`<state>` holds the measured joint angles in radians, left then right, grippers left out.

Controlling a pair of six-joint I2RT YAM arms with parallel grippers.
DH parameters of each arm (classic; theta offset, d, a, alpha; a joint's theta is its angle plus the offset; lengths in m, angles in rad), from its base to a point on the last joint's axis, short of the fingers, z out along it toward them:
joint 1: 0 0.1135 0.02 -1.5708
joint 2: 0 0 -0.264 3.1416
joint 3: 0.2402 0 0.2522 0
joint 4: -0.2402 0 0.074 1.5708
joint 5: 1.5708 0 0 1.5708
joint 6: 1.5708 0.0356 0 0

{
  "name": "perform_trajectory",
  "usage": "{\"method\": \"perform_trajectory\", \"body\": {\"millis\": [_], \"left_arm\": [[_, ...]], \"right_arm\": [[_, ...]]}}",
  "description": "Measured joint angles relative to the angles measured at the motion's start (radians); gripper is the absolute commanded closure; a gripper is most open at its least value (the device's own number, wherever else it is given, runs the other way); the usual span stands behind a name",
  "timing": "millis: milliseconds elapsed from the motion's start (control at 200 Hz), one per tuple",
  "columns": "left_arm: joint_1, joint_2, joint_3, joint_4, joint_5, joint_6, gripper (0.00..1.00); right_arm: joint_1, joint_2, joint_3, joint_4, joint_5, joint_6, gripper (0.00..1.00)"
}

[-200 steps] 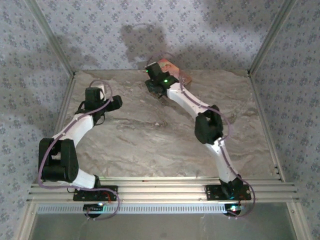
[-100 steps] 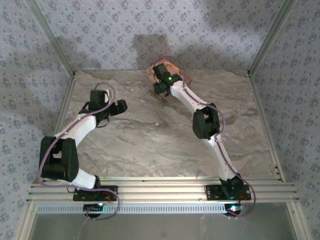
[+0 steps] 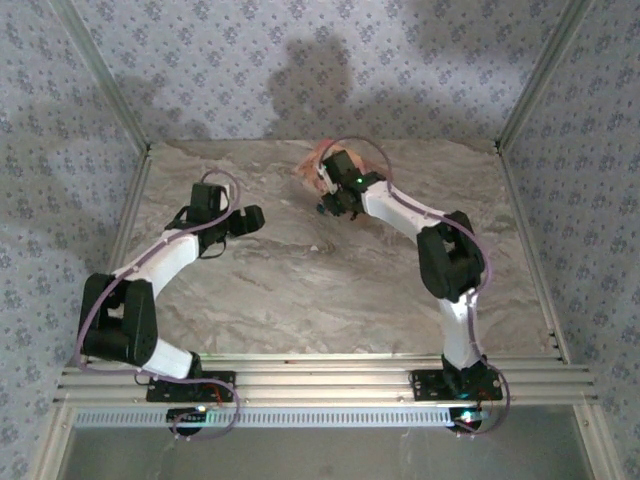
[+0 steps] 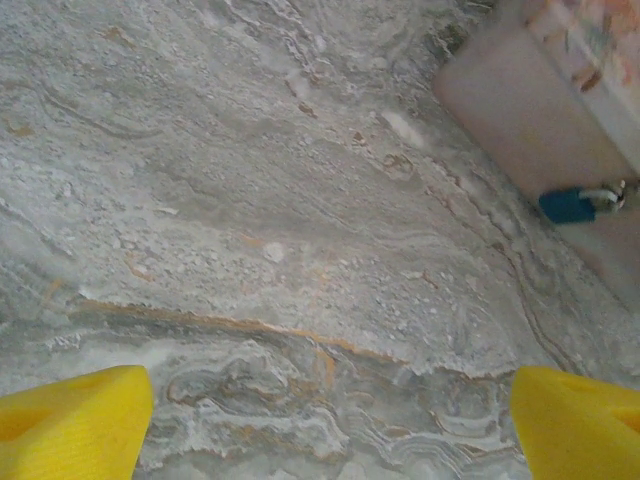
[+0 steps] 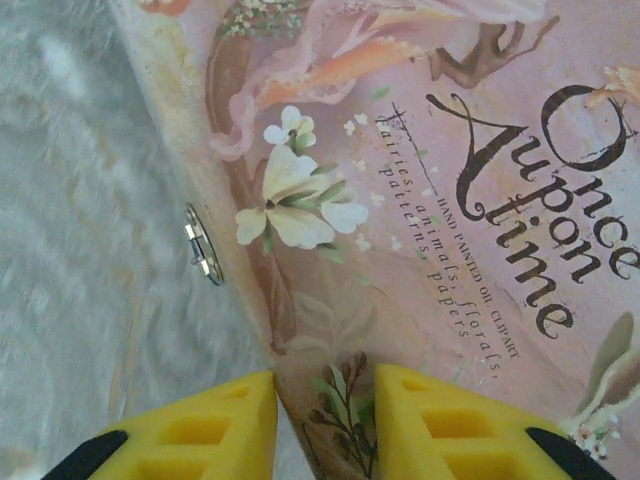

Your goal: Unlock the padlock with the key

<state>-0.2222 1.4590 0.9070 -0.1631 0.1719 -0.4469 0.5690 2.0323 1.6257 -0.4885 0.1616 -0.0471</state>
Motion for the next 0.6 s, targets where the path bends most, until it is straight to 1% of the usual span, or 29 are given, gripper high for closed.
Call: {"method": "perform_trajectory", "body": {"millis": [80, 150, 190, 240, 305, 405, 485, 540, 605], "left_arm": [[-0.023, -0.022, -0.003, -0.002, 0.002, -0.009, 0.09], [-0.051, -0.039, -0.003, -0.001, 0.005, -0.016, 0.09], [-0.069, -0.045, -0.003, -0.001, 0.006, -0.023, 0.09], [-0.091, -0.047, -0.002, 0.0, 0.008, -0.03, 0.09], [-0.116, -0.04, 0.009, -0.004, 0.012, -0.041, 0.09], [-0.148, 0.007, 0.072, -0.024, 0.02, -0.052, 0.11], [-0.166, 0.074, 0.159, -0.045, 0.035, -0.053, 0.14], [-0.174, 0.124, 0.215, -0.047, 0.052, -0.056, 0.17], [-0.18, 0.179, 0.264, -0.047, 0.077, -0.06, 0.19]], "right_arm": [[-0.002, -0.09, -0.113, 0.003, -0.02, 0.001, 0.67], [-0.014, -0.171, -0.198, -0.016, -0.066, 0.016, 0.59], [-0.027, -0.216, -0.238, -0.036, -0.097, 0.041, 0.53], [-0.051, -0.275, -0.287, -0.054, -0.14, 0.067, 0.46], [-0.089, -0.359, -0.338, -0.059, -0.192, 0.119, 0.39], [-0.152, -0.495, -0.407, -0.027, -0.263, 0.223, 0.35], [-0.198, -0.586, -0.479, 0.021, -0.299, 0.324, 0.34], [-0.223, -0.618, -0.531, 0.051, -0.312, 0.401, 0.34], [-0.245, -0.62, -0.589, 0.075, -0.316, 0.477, 0.34]]}}
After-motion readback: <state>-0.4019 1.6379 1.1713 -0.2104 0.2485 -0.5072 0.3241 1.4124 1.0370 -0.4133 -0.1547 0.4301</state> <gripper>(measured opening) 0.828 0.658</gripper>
